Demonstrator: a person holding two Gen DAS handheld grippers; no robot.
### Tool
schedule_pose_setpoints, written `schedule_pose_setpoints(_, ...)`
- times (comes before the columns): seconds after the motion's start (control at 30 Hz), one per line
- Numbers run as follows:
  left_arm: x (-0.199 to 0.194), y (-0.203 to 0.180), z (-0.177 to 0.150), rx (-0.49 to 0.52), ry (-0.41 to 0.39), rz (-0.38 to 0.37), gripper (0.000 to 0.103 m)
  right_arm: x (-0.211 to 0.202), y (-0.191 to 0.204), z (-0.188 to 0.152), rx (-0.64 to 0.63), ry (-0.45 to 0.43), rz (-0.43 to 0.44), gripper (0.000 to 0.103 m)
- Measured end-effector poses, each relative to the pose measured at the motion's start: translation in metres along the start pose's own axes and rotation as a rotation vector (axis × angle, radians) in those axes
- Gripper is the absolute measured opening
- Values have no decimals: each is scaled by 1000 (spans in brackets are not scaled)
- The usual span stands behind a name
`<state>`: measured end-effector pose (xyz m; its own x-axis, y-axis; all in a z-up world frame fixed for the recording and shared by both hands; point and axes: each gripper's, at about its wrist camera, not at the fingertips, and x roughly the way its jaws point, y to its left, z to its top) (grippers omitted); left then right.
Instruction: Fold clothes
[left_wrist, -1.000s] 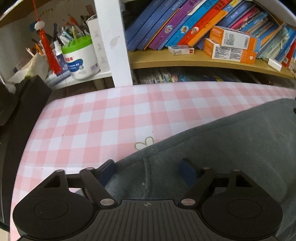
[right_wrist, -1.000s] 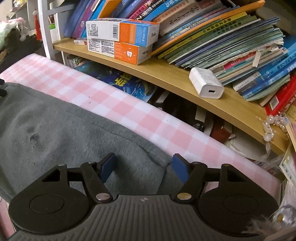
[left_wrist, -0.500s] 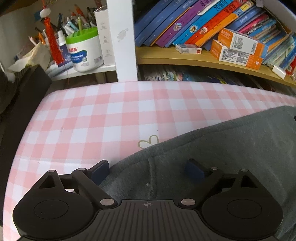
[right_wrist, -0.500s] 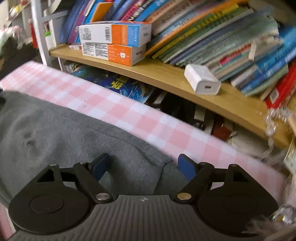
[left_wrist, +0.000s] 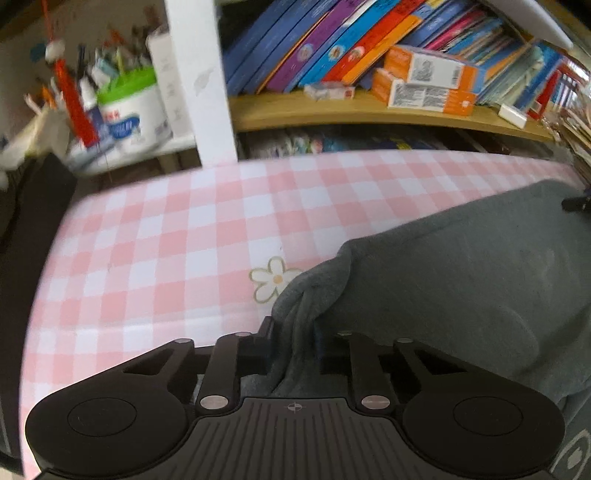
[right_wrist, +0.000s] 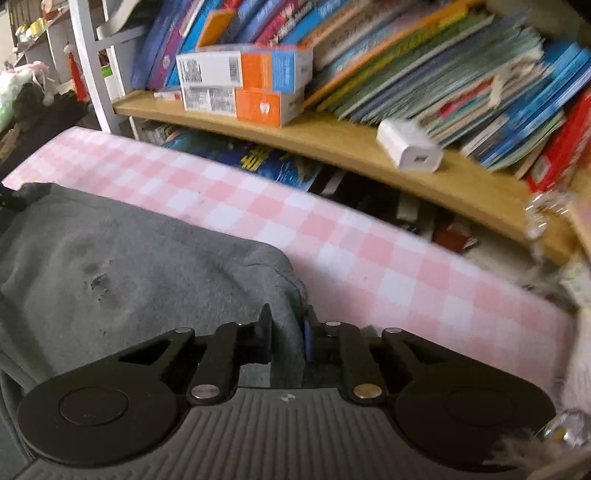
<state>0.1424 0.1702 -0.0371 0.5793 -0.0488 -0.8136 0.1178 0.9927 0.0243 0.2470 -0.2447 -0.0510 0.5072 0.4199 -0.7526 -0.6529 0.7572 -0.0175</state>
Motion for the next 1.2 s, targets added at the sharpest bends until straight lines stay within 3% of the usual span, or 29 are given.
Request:
schedule_pose_setpoints(0.13, -29, 0, 7, -48, -127, -19, 16, -37, 11, 6, 7, -126, -107, 14)
schedule_pose_setpoints(0.27, -61, -5, 4, -43, -216, -41, 16, -83, 21, 2, 69, -231, -161, 14)
schedule_pose_setpoints(0.53, -123, -25, -42, 34, -343, -83, 16, -156, 64, -64, 94, -270, -243, 15)
schedule_pose_setpoints(0.73, -154, -45, -91, 117, -366, -86, 17, -198, 103, -133, 202, -258, -302, 16)
schedule_pose_setpoints(1.03, -162, -37, -151, 38, -270, -129, 22, -227, 162, -190, 305, -174, -334, 20)
schedule_pose_setpoints(1.2, -163, -29, -175, -26, -206, -156, 28, -226, 177, -205, 354, -98, -367, 32)
